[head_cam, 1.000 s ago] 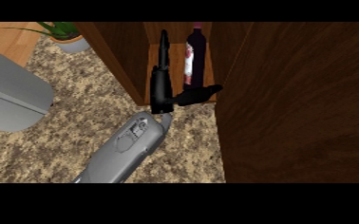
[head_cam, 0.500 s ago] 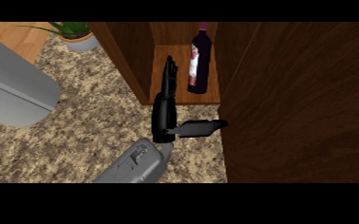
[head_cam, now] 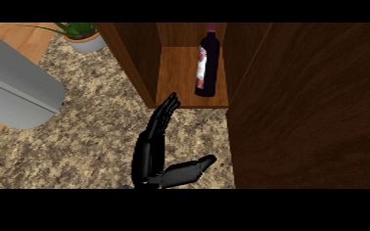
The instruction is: Pick up the wine, place it into the cabinet and close the cabinet
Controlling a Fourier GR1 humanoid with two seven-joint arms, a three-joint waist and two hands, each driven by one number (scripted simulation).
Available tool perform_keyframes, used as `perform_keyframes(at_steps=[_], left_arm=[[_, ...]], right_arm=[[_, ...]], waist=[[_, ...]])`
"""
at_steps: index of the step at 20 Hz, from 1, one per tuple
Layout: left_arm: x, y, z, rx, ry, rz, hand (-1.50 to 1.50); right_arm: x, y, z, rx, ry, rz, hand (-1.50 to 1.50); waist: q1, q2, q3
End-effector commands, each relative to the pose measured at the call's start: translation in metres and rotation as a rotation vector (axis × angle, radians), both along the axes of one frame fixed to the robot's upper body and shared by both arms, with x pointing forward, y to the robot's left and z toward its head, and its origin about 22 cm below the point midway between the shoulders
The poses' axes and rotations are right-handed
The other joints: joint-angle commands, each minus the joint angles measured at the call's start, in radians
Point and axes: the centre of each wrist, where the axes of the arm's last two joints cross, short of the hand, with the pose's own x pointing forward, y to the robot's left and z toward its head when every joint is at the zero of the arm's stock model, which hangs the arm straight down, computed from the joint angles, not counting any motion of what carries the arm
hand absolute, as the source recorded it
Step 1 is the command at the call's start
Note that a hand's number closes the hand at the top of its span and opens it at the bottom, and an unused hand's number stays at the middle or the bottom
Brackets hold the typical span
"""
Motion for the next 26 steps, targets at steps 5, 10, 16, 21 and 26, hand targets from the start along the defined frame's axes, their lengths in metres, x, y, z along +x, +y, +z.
perform_keyframes(at_steps=[5, 10, 16, 21, 26], left_arm=[[-0.058, 0.050, 0.005, 0.027, 0.053, -0.023, 1.50], [-0.060, 0.076, 0.004, 0.072, 0.044, -0.069, 1.50], [-0.062, 0.134, 0.030, 0.129, 0.020, -0.045, 1.50], [-0.073, 0.166, 0.024, 0.118, 0.013, -0.026, 1.50], [-0.085, 0.191, 0.024, 0.125, 0.002, 0.029, 1.50]], right_arm=[[-0.006, -0.022, -0.004, -0.102, 0.018, 0.025, -1.50], [-0.013, -0.012, 0.008, -0.304, 0.024, 0.186, 1.50], [-0.020, 0.003, -0.009, -0.227, 0.100, 0.425, 1.50], [-0.033, 0.029, -0.008, -0.202, 0.140, 0.565, 1.50], [-0.048, 0.055, -0.001, -0.212, 0.098, 0.670, 1.50]], waist=[[0.007, 0.000, 0.000], [0.004, 0.000, 0.000], [0.006, -0.001, 0.000], [0.009, -0.001, -0.002], [0.011, -0.004, -0.002]])
